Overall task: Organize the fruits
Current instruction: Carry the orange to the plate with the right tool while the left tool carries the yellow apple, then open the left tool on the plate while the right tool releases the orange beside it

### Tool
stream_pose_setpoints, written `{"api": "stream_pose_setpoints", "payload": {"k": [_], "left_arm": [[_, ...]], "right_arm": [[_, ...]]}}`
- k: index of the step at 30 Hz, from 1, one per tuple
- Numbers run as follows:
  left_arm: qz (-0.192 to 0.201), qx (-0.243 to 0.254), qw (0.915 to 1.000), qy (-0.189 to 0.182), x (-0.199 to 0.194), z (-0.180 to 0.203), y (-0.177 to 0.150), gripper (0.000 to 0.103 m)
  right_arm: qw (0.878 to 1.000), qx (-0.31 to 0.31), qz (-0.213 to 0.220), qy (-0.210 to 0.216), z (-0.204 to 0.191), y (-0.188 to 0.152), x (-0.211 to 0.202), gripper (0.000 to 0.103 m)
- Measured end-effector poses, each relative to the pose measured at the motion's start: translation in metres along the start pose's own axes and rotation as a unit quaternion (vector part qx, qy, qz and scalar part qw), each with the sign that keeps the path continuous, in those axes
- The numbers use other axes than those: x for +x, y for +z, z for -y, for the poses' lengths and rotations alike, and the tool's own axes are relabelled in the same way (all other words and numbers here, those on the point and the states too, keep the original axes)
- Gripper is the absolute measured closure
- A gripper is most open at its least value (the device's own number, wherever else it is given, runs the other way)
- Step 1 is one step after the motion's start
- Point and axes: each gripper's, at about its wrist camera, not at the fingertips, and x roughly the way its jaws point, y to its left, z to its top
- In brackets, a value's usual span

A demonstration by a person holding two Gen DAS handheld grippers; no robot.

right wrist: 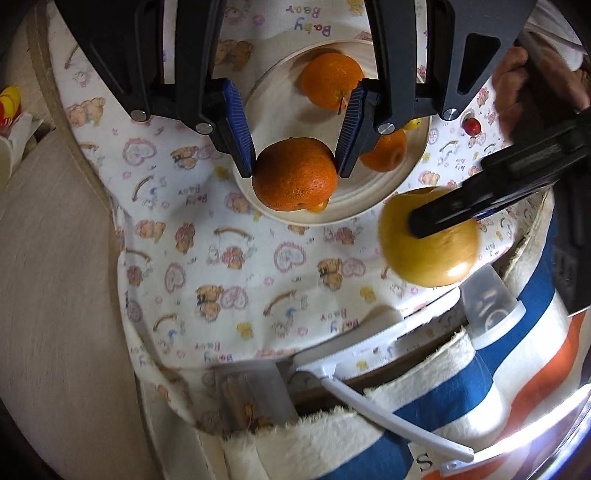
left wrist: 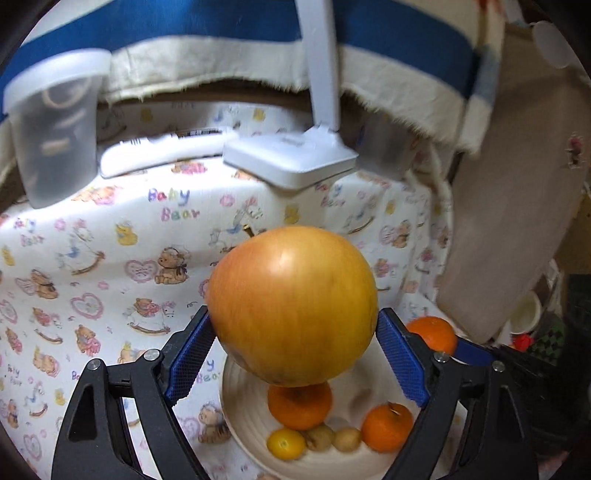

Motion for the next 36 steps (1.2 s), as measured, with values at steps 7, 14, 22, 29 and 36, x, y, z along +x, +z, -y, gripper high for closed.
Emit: {"api": "stream_pose_setpoints", "payload": {"k": [7, 14, 22, 29, 36], "left_arm": [[-0.034, 0.0, 0.9994, 0.004, 0.036, -0.001, 0.001, 0.023], [-0.021, 0.01, 0.9997, -0.001, 0.033, 0.003, -0.003, 0.049], [0.01, 0.027, 0.9996, 0.008, 0.003, 0.0, 0.012, 0.049], [0.037, 0.063, 0.9963, 0.047, -0.026, -0.001, 0.007, 0.047], [0.059, 0.052, 0.9958, 0.048, -0.049, -0.008, 0.003, 0.046]], "right_arm": [[1.0, -0.004, -0.012, -0.014, -0.001, -0.001, 0.01, 0.056], [1.0, -0.001, -0.027, -0.013, -0.001, -0.004, 0.017, 0.056], [0.999, -0.009, -0.034, -0.02, -0.003, -0.006, 0.022, 0.056], [0.999, -0.015, -0.036, -0.019, -0.005, -0.006, 0.023, 0.056], [0.999, -0.025, -0.04, -0.022, -0.01, -0.008, 0.026, 0.056]]}}
